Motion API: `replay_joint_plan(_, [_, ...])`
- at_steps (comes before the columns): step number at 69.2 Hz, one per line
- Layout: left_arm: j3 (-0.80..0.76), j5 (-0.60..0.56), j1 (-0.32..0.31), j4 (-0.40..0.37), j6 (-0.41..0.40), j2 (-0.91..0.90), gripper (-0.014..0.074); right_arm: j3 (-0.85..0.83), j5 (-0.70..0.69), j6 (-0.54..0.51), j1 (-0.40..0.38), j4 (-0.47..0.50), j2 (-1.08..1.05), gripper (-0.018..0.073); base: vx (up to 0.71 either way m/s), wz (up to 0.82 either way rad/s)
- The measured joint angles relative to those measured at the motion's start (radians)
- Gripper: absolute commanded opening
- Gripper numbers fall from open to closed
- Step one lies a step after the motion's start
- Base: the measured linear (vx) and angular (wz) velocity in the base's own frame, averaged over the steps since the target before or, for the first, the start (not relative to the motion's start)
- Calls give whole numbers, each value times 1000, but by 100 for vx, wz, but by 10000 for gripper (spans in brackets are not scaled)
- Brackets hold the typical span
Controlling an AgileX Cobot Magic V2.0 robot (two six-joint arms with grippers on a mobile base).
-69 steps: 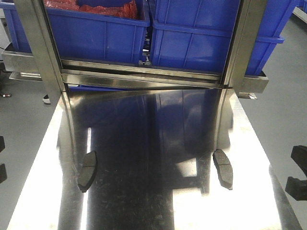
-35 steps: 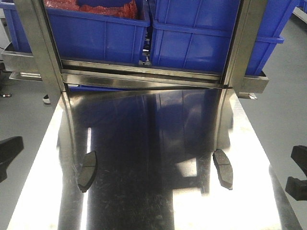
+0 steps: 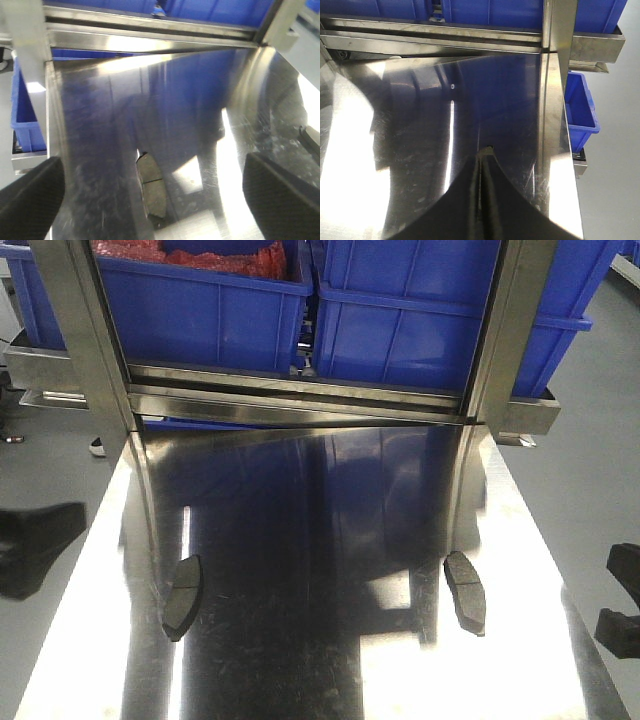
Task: Move and align brake pads A on conveyor
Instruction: 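Lower the open left gripper over the nearer dark brake pad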
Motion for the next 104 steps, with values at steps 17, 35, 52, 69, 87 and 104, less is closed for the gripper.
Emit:
replay_joint_plan(17, [-183,34,-161,-82,126,268,555,0,0,0,0,0,0,-10,0,1])
replay_joint_plan(35, [-240,56,-357,270,-173,479,521,0,0,0,0,0,0,-10,0,0])
replay_joint_plan(52, [-244,147,-360,626,-808,615,521,0,0,0,0,0,0,-10,0,0])
replay_joint_plan(69, [-244,139,-299,708,-968,745,521,0,0,0,0,0,0,-10,0,0])
replay_joint_plan(87, [-244,66,-215,604,-925,825,521,0,0,0,0,0,0,-10,0,0])
replay_joint_plan(104, [-244,33,-215,554,-885,926,521,0,0,0,0,0,0,-10,0,0])
